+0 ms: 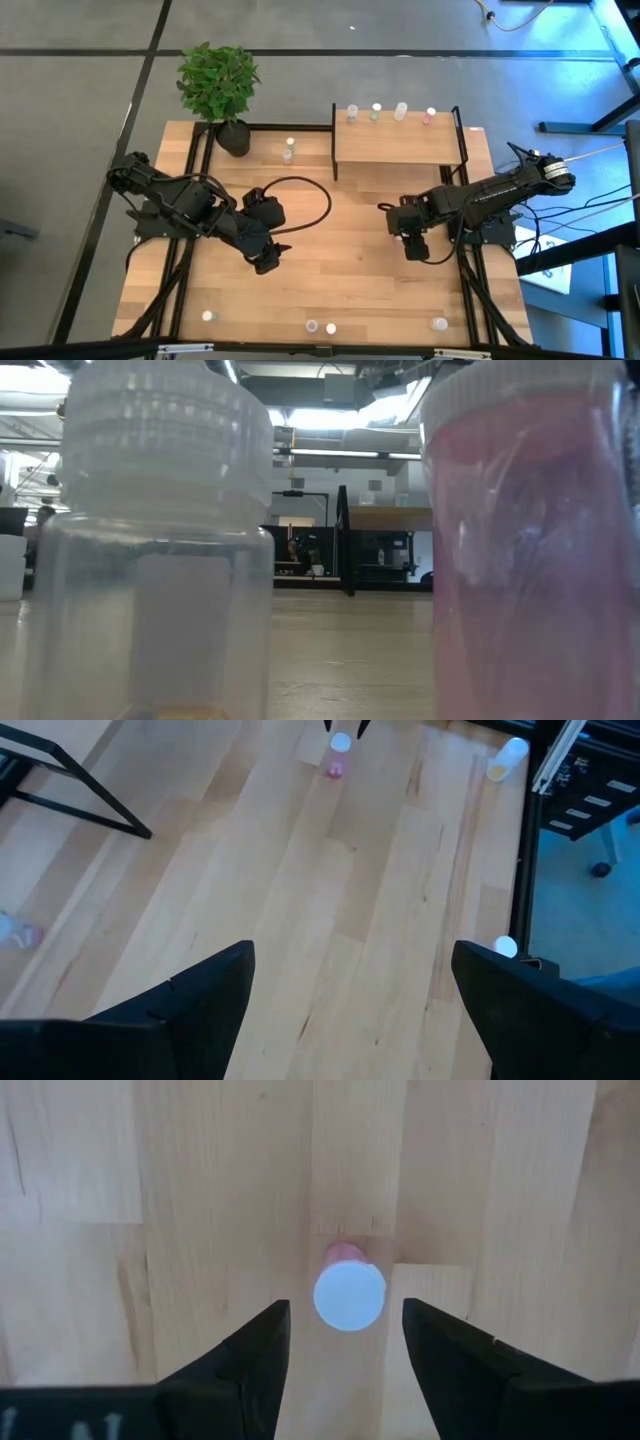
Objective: Pick and place medicine bottles onto shelf by color
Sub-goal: Put the top pink pill bottle aligned with the other pink bottle on the shelf
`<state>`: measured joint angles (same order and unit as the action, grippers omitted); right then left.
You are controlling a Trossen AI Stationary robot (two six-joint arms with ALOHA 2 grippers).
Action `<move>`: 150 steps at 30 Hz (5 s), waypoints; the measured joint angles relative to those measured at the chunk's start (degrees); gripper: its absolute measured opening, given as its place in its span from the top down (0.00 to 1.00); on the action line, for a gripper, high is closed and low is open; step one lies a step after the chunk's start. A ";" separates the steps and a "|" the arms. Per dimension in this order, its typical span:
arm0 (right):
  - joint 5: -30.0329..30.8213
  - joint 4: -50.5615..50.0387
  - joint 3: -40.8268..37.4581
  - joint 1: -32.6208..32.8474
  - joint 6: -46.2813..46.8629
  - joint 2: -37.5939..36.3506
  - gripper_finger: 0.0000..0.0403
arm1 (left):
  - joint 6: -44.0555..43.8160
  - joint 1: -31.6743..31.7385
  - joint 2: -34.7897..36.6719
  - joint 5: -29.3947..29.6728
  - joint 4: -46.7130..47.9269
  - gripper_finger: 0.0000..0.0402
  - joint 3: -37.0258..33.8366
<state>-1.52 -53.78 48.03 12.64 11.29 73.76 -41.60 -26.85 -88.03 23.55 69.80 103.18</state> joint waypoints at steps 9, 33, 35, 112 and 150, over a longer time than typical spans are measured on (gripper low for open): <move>0.15 0.00 0.00 0.04 -2.57 0.00 0.51 | 0.00 0.00 0.00 0.00 0.00 0.17 0.00; -0.53 -0.32 0.02 0.28 -2.69 3.57 0.56 | -0.02 0.00 0.00 -0.02 -0.02 0.17 0.00; -0.53 -0.43 0.02 0.27 -2.56 3.77 0.56 | -0.02 0.00 0.00 -0.02 -0.02 0.17 0.00; 0.37 10.14 -4.06 0.28 3.42 3.78 0.72 | -0.27 -0.08 -0.02 -0.68 0.00 0.17 0.00; 12.65 -28.96 42.22 -21.93 15.02 -3.66 0.71 | 2.53 4.26 -0.02 12.22 -0.69 0.17 -0.01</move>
<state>11.13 -82.73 90.25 -9.28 26.31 70.10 -39.08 -22.59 -88.05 35.77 69.11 103.17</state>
